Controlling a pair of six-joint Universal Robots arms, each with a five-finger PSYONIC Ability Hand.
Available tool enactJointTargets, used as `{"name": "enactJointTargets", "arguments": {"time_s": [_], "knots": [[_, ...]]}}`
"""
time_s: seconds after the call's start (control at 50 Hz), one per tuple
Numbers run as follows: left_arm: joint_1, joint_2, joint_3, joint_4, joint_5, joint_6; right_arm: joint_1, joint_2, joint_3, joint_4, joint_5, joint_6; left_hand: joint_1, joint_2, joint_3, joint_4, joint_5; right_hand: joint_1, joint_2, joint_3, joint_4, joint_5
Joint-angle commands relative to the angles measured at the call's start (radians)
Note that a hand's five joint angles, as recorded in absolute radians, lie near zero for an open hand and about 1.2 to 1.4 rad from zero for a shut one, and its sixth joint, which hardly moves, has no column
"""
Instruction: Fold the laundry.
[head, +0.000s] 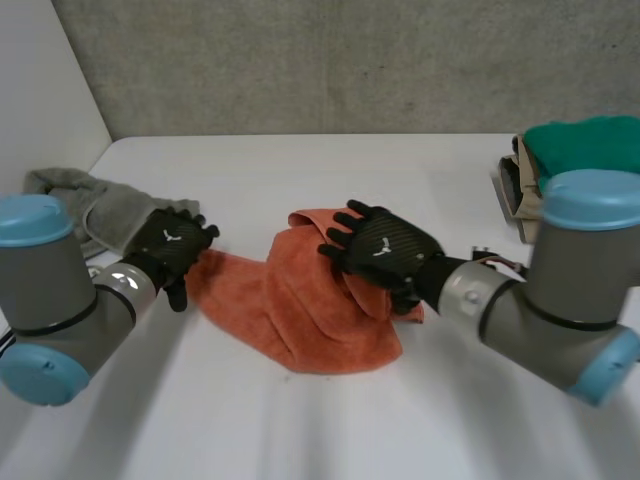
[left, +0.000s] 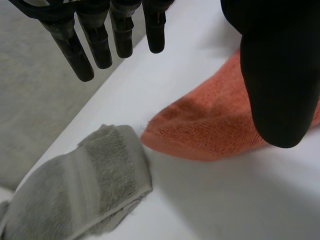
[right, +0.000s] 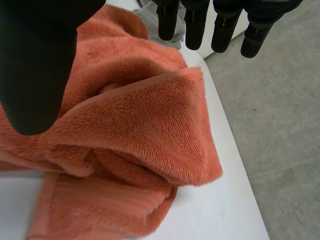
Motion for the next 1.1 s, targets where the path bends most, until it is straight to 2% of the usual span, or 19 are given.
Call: {"name": "enactJointTargets", "arguments": {"time_s": [0.02, 0.08, 0.14, 0.16, 0.2, 0.22, 0.24, 0.34, 0.44, 0.54, 0.62, 0.68, 0.76, 0.84, 0.9, 1.04, 1.06, 1.1], "knots": [[0.007, -0.141, 0.127, -0.007, 0.088, 0.046, 0.053, 0.137, -0.099, -0.092, 0.045, -0.040, 0.053, 0.050, 0.053, 0.060, 0.065, 0.027, 0.037, 0.040, 0.044, 0.032], [0.002, -0.210, 0.196, -0.013, 0.090, 0.046, 0.060, 0.177, -0.120, -0.146, 0.073, -0.049, 0.162, 0.159, 0.162, 0.169, 0.173, 0.103, 0.113, 0.116, 0.120, 0.108], [-0.003, -0.261, 0.247, -0.014, 0.090, 0.044, 0.063, 0.209, -0.135, -0.202, 0.102, -0.050, 0.563, 0.560, 0.563, 0.570, 0.574, 0.431, 0.441, 0.444, 0.448, 0.436], [-0.003, -0.274, 0.262, -0.017, 0.090, 0.040, 0.064, 0.220, -0.140, -0.225, 0.113, -0.047, 0.919, 0.916, 0.919, 0.926, 0.930, 0.662, 0.672, 0.675, 0.679, 0.667], [-0.004, -0.279, 0.273, -0.017, 0.088, 0.041, 0.064, 0.229, -0.143, -0.242, 0.131, -0.049, 1.136, 1.133, 1.136, 1.143, 1.147, 0.828, 0.838, 0.841, 0.845, 0.833], [-0.006, -0.281, 0.276, -0.017, 0.087, 0.043, 0.064, 0.234, -0.143, -0.246, 0.136, -0.050, 1.151, 1.148, 1.151, 1.158, 1.162, 0.907, 0.917, 0.920, 0.924, 0.912], [-0.006, -0.279, 0.281, -0.022, 0.085, 0.044, 0.064, 0.234, -0.145, -0.247, 0.146, -0.052, 1.151, 1.148, 1.151, 1.158, 1.163, 1.174, 1.184, 1.187, 1.191, 1.179], [-0.018, -0.230, 0.275, -0.062, 0.019, 0.030, 0.054, 0.191, -0.140, -0.239, 0.185, -0.032, 1.151, 1.148, 1.151, 1.158, 1.163, 1.177, 1.187, 1.190, 1.194, 1.182], [-0.036, 0.006, 0.249, -0.120, -0.027, -0.017, 0.050, 0.045, -0.120, -0.197, 0.226, -0.008, 1.151, 1.148, 1.151, 1.158, 1.163, 1.177, 1.187, 1.190, 1.194, 1.182], [-0.070, 0.277, 0.235, -0.186, -0.028, -0.179, -0.035, -0.189, -0.137, -0.041, 0.255, 0.093, 1.151, 1.148, 1.151, 1.158, 1.163, 1.177, 1.187, 1.190, 1.194, 1.182], [-0.072, 0.444, 0.232, -0.233, -0.025, -0.269, -0.087, -0.313, -0.178, 0.081, 0.255, 0.166, 1.151, 1.148, 1.151, 1.158, 1.163, 1.177, 1.187, 1.190, 1.194, 1.182], [-0.072, 0.508, 0.235, -0.253, -0.025, -0.295, -0.112, -0.373, -0.211, 0.167, 0.258, 0.190, 1.151, 1.148, 1.151, 1.158, 1.163, 1.177, 1.187, 1.190, 1.194, 1.182], [-0.067, 0.564, 0.256, -0.318, -0.034, -0.312, -0.182, -0.438, -0.272, 0.402, 0.269, 0.207, 1.151, 1.148, 1.151, 1.158, 1.163, 1.177, 1.187, 1.190, 1.194, 1.182], [-0.067, 0.542, 0.275, -0.356, -0.056, -0.312, -0.200, -0.421, -0.289, 0.523, 0.251, 0.241, 1.151, 1.148, 1.151, 1.158, 1.163, 1.177, 1.187, 1.190, 1.194, 1.182], [-0.062, 0.488, 0.284, -0.355, -0.071, -0.312, -0.197, -0.380, -0.289, 0.506, 0.249, 0.288, 1.151, 1.148, 1.151, 1.158, 1.163, 1.177, 1.187, 1.190, 1.194, 1.182], [-0.062, 0.134, 0.443, -0.349, -0.120, -0.304, -0.178, -0.130, -0.306, 0.358, 0.260, 0.410, 1.151, 1.148, 1.151, 1.158, 1.163, 1.177, 1.187, 1.190, 1.194, 1.182], [-0.065, 0.039, 0.509, -0.344, -0.134, -0.303, -0.148, -0.075, -0.309, 0.294, 0.265, 0.426, 1.151, 1.148, 1.151, 1.158, 1.163, 1.177, 1.187, 1.190, 1.194, 1.182], [-0.066, -0.039, 0.571, -0.333, -0.149, -0.303, -0.117, -0.030, -0.312, 0.230, 0.275, 0.436, 1.151, 1.148, 1.151, 1.158, 1.163, 1.177, 1.187, 1.190, 1.194, 1.182]]}}
